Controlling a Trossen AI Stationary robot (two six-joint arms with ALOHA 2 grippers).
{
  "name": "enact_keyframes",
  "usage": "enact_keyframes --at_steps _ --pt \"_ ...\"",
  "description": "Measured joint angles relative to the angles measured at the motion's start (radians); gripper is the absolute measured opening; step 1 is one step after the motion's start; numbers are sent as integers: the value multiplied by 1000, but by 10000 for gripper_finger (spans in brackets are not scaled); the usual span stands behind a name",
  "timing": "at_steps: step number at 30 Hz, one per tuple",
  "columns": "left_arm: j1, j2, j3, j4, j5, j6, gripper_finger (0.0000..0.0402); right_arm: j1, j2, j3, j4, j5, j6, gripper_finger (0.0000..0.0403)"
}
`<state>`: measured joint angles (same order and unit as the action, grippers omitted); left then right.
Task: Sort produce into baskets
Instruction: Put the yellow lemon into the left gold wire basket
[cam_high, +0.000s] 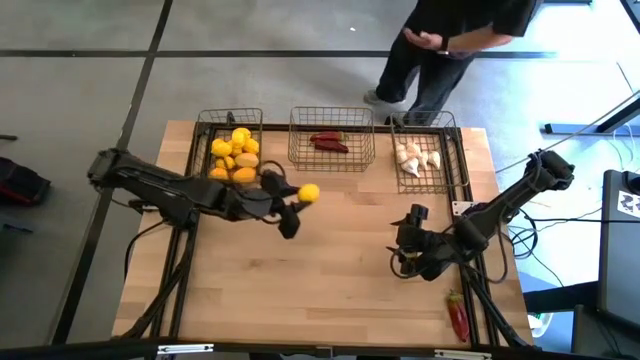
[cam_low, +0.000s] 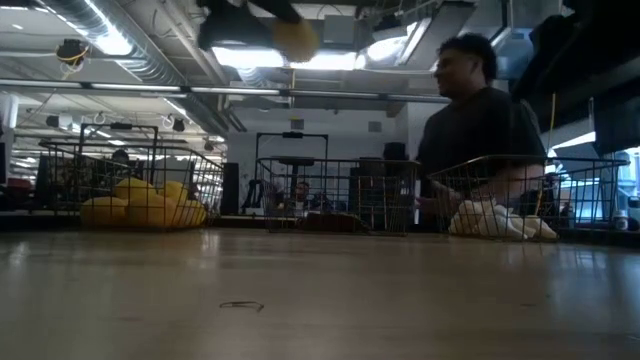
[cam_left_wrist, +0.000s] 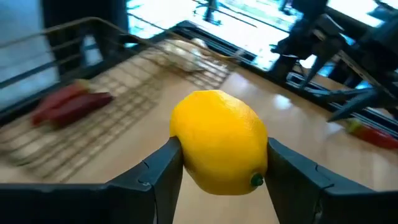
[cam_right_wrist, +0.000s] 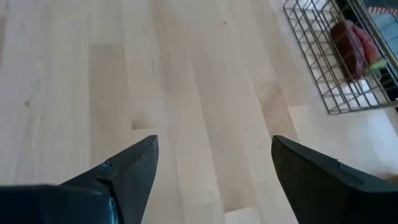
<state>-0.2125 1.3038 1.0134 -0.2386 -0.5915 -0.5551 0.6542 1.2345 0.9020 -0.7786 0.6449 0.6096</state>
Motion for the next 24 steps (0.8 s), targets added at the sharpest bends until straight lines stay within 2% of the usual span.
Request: enact_keyframes --at_steps 5,8,14,17,24 --pt "27 -124 0 -244 -77 -75 193 0 28 0 -10 -1 41 308" --pt "62 -180 0 -438 -150 -178 193 0 40 0 -21 -10 63 308" --pt "197 -237 -8 -787 -202 -373 194 0 46 0 -39 -10 75 308" --pt "287 -240 -39 -856 -198 -397 194 0 47 0 -40 -9 75 308" --pt "488 -231 -134 -818 -130 -303 194 0 47 0 -39 -2 92 308"
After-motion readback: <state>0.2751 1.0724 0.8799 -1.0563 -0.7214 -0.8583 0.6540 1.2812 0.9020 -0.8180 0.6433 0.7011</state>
